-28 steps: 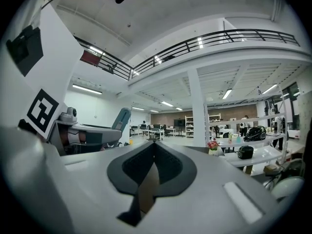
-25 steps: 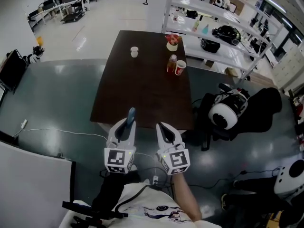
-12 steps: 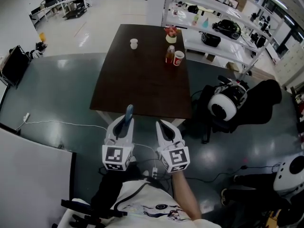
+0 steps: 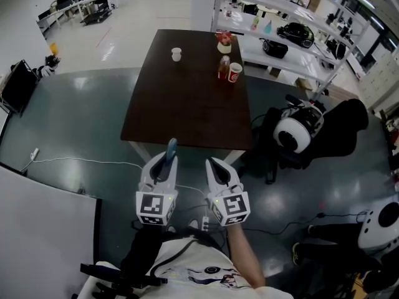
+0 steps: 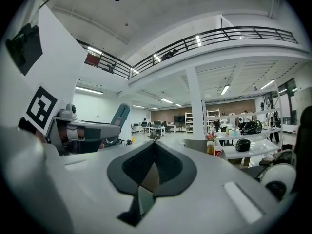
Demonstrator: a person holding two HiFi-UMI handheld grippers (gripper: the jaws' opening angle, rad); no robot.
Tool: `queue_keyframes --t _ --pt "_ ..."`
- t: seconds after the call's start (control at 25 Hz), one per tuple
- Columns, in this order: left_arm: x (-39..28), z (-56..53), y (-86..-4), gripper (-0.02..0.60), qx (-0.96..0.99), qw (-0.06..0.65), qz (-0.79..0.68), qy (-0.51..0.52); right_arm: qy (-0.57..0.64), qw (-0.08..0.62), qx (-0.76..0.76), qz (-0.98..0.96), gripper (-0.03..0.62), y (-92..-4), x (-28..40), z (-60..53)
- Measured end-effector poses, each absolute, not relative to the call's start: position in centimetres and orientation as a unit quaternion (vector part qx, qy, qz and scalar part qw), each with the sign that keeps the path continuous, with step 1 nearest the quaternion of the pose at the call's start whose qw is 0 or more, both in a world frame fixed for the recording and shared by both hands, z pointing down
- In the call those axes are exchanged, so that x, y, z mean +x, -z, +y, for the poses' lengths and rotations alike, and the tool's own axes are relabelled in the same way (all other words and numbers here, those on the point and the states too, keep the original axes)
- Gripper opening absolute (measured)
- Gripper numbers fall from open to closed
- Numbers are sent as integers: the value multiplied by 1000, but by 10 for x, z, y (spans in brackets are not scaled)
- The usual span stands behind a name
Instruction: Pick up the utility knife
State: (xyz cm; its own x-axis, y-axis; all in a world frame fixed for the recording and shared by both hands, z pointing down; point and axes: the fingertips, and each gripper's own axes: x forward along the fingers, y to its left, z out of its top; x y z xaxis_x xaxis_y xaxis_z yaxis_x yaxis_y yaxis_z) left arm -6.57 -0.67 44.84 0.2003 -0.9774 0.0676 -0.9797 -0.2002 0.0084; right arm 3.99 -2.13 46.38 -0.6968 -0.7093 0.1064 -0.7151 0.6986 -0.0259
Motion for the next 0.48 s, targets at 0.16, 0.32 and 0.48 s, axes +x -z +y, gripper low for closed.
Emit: queue_keyframes --t 0.16,0.32,0.48 --pt "-81 1 -443 70 777 21 -629 -18 -37 35 404 -913 2 -459 30 -19" --pt "-98 11 -442 70 776 24 -630 -18 -37 31 417 -908 2 -456 20 -12" --pt "-111 26 -452 71 778 39 -627 -19 -40 33 430 -901 2 -454 17 1"
